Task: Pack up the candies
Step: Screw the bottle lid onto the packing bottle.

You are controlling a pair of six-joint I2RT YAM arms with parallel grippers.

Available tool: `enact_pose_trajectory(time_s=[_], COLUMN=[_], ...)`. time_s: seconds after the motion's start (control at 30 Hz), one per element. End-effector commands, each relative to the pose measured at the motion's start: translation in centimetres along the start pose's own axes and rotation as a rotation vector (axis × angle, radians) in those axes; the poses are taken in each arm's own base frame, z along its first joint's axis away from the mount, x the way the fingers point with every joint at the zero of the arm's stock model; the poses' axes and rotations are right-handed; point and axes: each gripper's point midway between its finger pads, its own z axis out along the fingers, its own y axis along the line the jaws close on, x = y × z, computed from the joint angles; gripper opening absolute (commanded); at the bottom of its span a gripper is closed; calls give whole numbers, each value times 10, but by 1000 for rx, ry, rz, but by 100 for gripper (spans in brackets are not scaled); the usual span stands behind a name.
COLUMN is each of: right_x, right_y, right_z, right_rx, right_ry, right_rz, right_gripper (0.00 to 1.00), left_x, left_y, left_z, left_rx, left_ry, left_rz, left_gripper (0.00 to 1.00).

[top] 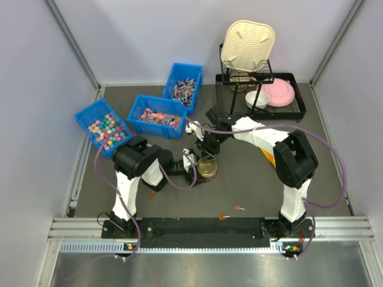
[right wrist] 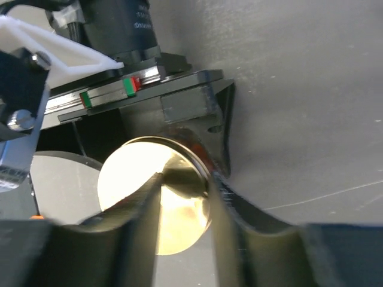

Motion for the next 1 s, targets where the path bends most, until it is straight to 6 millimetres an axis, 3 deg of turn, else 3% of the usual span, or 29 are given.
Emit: enact_pose_trajectory(time_s=[0.0,0.23,0.5,0.97], right_x=[-1,27,66,84], right_y=[4,9,25,48], right_z=[-5,-10,-13,-16], right_rx=[4,9,-53,-118], right_ry=[13,72,146,162], right_rz=[-5,20,80,108], right_gripper=[27,14,12,11], left_x=[-25,-25,-25,-25], left_y=[20,22,22,23], left_z=[-1,-1,-1,-1], left_rx=[-80,-89,-90,-96], left_ry=[-106,-107,-106,-105], left_rz=[117,119,118,113], left_gripper=[68,68,67,67])
